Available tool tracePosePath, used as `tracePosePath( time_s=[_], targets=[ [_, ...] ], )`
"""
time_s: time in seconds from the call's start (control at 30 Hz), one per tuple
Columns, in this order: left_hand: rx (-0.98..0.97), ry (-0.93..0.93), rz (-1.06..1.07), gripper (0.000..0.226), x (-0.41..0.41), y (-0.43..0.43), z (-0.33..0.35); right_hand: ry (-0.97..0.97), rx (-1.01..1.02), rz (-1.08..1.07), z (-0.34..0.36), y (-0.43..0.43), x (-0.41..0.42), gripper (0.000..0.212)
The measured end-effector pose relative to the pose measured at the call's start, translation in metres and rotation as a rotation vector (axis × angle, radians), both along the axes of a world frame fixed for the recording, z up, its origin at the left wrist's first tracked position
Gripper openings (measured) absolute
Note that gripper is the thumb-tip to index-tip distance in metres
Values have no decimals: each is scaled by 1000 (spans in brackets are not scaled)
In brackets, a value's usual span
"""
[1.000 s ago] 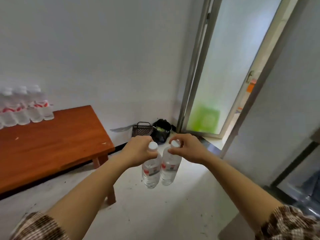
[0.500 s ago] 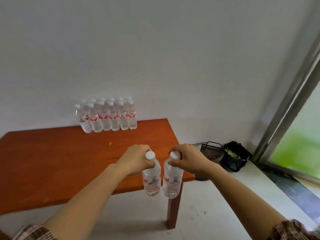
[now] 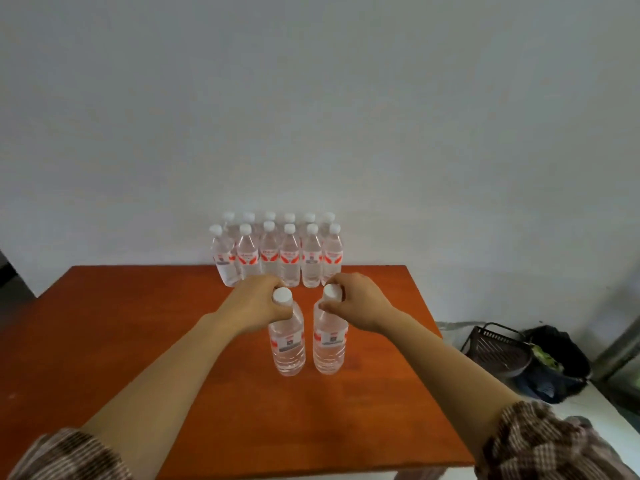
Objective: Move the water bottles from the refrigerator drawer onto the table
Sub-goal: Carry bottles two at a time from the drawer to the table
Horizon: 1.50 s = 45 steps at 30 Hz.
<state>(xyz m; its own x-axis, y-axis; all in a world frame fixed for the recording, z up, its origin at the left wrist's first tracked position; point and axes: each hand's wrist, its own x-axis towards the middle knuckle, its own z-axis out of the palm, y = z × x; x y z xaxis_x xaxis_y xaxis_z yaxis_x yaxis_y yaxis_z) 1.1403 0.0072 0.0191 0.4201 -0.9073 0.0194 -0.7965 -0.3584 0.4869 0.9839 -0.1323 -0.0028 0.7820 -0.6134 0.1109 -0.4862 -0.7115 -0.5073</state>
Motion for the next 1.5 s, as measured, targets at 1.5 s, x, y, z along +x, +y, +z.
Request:
tracePosePath(
  time_s=[1.5],
  targets=[
    [45, 92, -178, 15, 351, -128, -86, 103, 38, -204, -73, -83, 350, 31]
  ],
)
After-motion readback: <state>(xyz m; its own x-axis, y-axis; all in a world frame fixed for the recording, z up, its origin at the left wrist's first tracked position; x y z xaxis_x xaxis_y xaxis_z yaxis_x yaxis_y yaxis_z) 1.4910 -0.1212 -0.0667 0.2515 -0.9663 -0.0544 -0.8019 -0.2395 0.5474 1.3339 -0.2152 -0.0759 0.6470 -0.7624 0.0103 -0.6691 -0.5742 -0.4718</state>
